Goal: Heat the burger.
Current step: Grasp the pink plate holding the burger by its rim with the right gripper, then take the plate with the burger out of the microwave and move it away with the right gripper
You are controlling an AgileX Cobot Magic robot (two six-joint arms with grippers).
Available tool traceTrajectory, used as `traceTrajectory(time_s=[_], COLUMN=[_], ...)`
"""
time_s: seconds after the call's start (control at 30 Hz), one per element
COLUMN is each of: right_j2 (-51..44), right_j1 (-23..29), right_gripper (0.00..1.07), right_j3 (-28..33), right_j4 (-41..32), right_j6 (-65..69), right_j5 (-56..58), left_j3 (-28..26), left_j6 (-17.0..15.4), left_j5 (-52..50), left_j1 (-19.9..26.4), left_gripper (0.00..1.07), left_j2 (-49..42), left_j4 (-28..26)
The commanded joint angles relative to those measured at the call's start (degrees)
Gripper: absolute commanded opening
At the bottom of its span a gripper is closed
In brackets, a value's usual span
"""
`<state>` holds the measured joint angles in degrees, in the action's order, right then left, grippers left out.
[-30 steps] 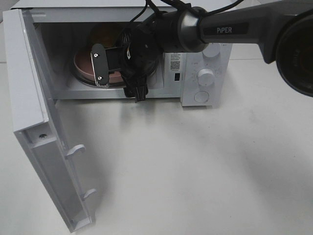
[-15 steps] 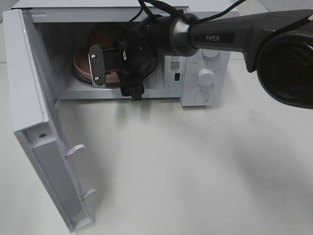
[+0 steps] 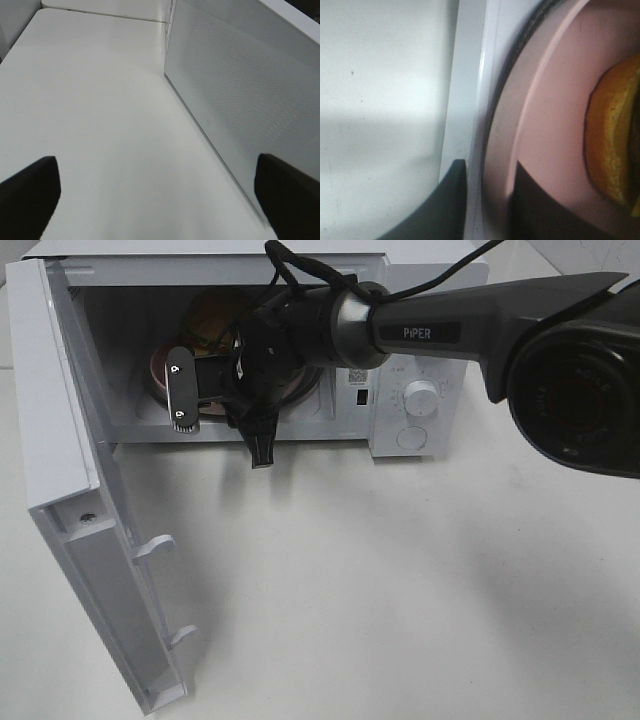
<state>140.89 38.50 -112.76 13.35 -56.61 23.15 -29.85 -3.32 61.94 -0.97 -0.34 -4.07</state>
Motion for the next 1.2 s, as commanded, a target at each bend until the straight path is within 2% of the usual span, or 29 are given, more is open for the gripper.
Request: traceTrajectory(time_s=[0.03,0.67,1.07,1.2], right_j2=[0.11,-3.27,-5.84,-7.28], right_j1=[-0.52,2.18,2.98,2.98], right_gripper=[0.00,0.00,0.00,0.00], right_j3=[-0.40,-0.29,-0.17,2.46], right_j4=[1.03,1.78,2.98,3.04], right_j6=[0.52,-0.57,1.38,2.01], right_j5=[-1.49,6.30,6.53,4.01], left_j3=[0.17,0.17,0.17,0.17], left_j6=[0.17,0.23,0.23,0.23], left_j5=[-0.69,-0.69,-0.69,-0.69], left_j1=[0.00,0.00,0.00,0.00], left_gripper=[0.98,0.98,0.98,0.98], left_j2=[-0.97,-0.97,-0.97,-0.97], left_j4=[-0.11,-0.11,-0.11,-0.11])
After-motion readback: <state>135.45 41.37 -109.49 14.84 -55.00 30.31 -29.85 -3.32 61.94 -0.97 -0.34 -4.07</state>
